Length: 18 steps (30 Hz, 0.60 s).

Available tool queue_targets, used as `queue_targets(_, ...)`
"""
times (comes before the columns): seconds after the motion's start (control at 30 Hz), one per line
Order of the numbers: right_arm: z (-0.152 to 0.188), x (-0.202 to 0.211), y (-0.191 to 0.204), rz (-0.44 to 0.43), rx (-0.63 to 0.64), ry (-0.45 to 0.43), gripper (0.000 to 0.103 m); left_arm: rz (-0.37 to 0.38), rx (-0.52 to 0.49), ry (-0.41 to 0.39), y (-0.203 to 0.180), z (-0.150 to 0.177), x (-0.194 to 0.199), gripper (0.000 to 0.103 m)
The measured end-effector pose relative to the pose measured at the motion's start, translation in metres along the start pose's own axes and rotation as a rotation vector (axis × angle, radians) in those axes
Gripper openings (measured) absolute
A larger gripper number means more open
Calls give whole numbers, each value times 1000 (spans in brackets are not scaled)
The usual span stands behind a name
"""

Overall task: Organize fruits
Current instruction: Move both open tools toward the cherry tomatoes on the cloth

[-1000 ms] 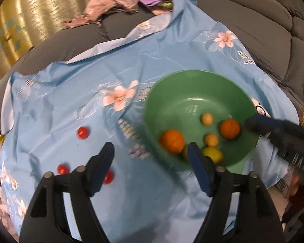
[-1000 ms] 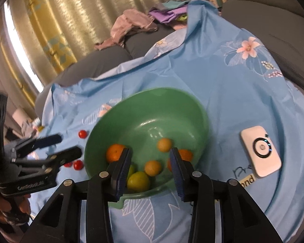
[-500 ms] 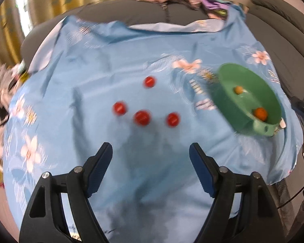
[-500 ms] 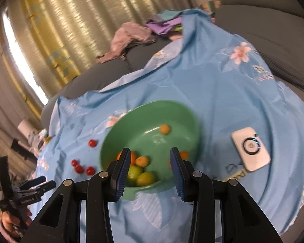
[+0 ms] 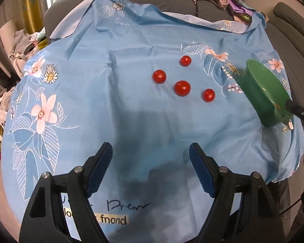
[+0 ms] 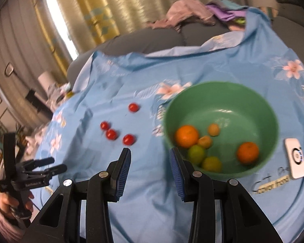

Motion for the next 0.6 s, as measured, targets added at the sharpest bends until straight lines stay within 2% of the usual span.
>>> queue_targets(0.37,4,-51,44,-61,92,123,40,-33,-4,-28,15,0,3,78)
queue_targets(0.6,4,-72,50,-70,105,163,40,-15,-5,-21,19,-6,-4,78)
Point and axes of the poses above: each gripper's, at about its wrist camera, not at the fingertips, and x roughly against the way its jaws point, y to its left, z to its underside, the point moved 1 cm from there along -x, roughly the way its jaws point
